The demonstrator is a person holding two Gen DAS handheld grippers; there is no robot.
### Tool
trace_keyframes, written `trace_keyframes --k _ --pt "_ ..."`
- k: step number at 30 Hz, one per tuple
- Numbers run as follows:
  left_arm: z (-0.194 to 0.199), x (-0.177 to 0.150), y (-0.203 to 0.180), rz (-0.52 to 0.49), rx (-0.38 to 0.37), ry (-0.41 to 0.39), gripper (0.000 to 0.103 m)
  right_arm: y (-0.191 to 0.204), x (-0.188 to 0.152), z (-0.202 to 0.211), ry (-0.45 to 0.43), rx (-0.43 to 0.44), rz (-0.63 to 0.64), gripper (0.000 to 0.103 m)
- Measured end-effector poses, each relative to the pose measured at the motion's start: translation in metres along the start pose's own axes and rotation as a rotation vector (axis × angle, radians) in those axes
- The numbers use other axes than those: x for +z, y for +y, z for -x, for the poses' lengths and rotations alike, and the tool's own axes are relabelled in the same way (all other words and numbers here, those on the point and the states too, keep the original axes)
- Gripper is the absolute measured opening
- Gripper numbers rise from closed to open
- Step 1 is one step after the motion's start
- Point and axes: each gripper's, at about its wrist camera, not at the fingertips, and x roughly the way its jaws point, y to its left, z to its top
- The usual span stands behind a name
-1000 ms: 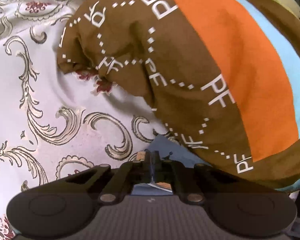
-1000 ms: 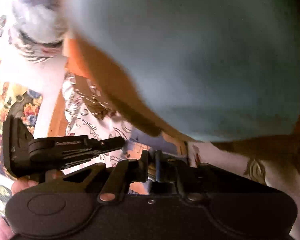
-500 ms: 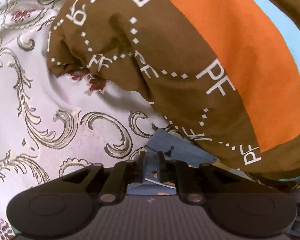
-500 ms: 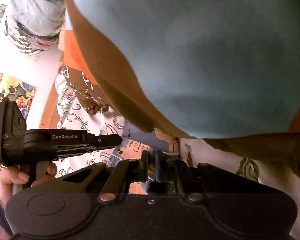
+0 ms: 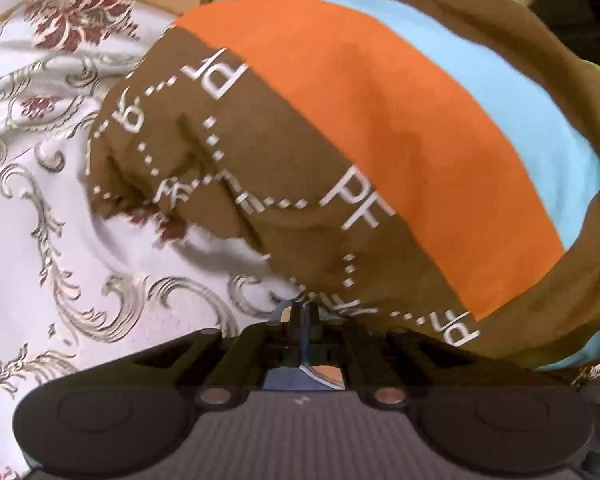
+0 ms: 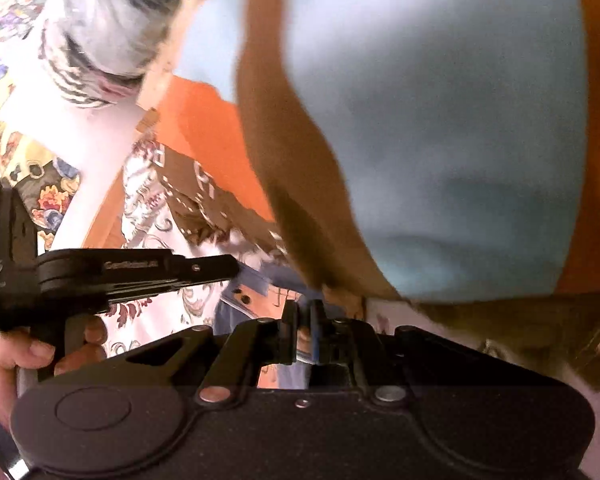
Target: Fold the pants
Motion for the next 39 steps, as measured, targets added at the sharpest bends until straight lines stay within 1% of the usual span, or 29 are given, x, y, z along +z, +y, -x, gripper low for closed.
trace_keyframes --k 3,5,6,7,10,13,14,15,16,17,18,19,20,21,22,24,26,29,31,33,34,36,37,38,39 --pt "-0.004 0.001 -0.005 -0.003 -0.001 -0.036 0.000 0.004 -0.002 0.004 -0.034 -0.023 0.040 0.006" --pt "-0.002 0.001 -0.004 0.006 0.002 -0.090 0.000 0.004 -0.003 0.004 -0.039 -0.041 0.047 0.006" --pt "-0.002 0.002 -0.003 0.021 -0.009 -0.102 0.000 0.004 -0.004 0.003 -0.041 -0.056 0.052 0.006" --pt "-0.002 0.003 -0.002 0.028 -0.013 -0.103 0.000 0.003 -0.004 0.002 -0.040 -0.068 0.056 0.006" --pt "-0.012 0.001 -0.002 0.014 0.014 -0.081 0.000 0.001 -0.004 -0.002 -0.029 -0.102 0.062 0.006" --pt "-0.016 -0.004 -0.003 0.003 0.029 -0.088 0.000 -0.001 -0.004 -0.005 -0.029 -0.133 0.076 0.006" --pt "-0.015 -0.006 -0.004 -0.002 0.039 -0.092 0.000 -0.001 -0.004 -0.008 -0.021 -0.147 0.087 0.008" --pt "-0.012 -0.008 -0.004 -0.002 0.049 -0.093 0.001 -0.001 -0.004 -0.012 -0.008 -0.168 0.098 0.013" --pt "-0.008 -0.011 -0.005 0.002 0.057 -0.094 0.008 -0.003 -0.005 -0.013 -0.005 -0.187 0.094 0.019" --pt "-0.002 -0.013 -0.004 0.012 0.069 -0.101 0.022 -0.005 -0.004 -0.013 -0.007 -0.191 0.078 0.021" --pt "0.005 -0.016 -0.003 0.022 0.079 -0.109 0.032 -0.008 -0.003 -0.012 -0.009 -0.185 0.061 0.028" --pt "0.012 -0.020 -0.002 0.032 0.093 -0.124 0.056 -0.008 -0.002 -0.011 -0.013 -0.174 0.057 0.039" --pt "0.024 -0.026 0.000 0.042 0.117 -0.155 0.071 -0.007 -0.003 -0.009 -0.014 -0.165 0.062 0.045" --pt "0.033 -0.031 0.000 0.046 0.137 -0.179 0.073 -0.005 -0.004 -0.007 -0.014 -0.157 0.070 0.059" --pt "0.044 -0.040 0.002 0.054 0.160 -0.203 0.076 -0.004 -0.006 -0.004 -0.012 -0.148 0.076 0.072" --pt "0.066 -0.062 0.003 0.105 0.213 -0.234 0.080 0.001 -0.011 0.004 -0.029 -0.128 0.098 0.084" --pt "0.084 -0.090 0.004 0.163 0.244 -0.255 0.082 0.006 -0.019 0.013 -0.024 -0.103 0.149 0.084" --pt "0.101 -0.146 0.015 0.263 0.311 -0.241 0.082 0.019 -0.036 0.021 -0.011 -0.042 0.253 0.084" --pt "0.113 -0.184 0.022 0.335 0.340 -0.209 0.082 0.030 -0.050 0.025 -0.001 0.025 0.335 0.084" --pt "0.126 -0.226 0.034 0.428 0.354 -0.180 0.082 0.047 -0.059 0.018 0.036 0.092 0.424 0.084" --pt "0.132 -0.245 0.041 0.469 0.365 -0.160 0.082 0.052 -0.063 0.015 0.053 0.104 0.460 0.084" --pt "0.137 -0.276 0.055 0.539 0.411 -0.103 0.082 0.057 -0.065 0.000 0.093 0.099 0.495 0.086" --pt "0.140 -0.291 0.062 0.568 0.442 -0.067 0.082 0.055 -0.063 -0.009 0.120 0.078 0.491 0.088" --pt "0.140 -0.305 0.072 0.601 0.486 -0.017 0.082 0.052 -0.059 -0.019 0.146 0.047 0.478 0.088" --pt "0.141 -0.318 0.081 0.633 0.527 0.034 0.082 0.045 -0.055 -0.027 0.176 -0.008 0.453 0.088"
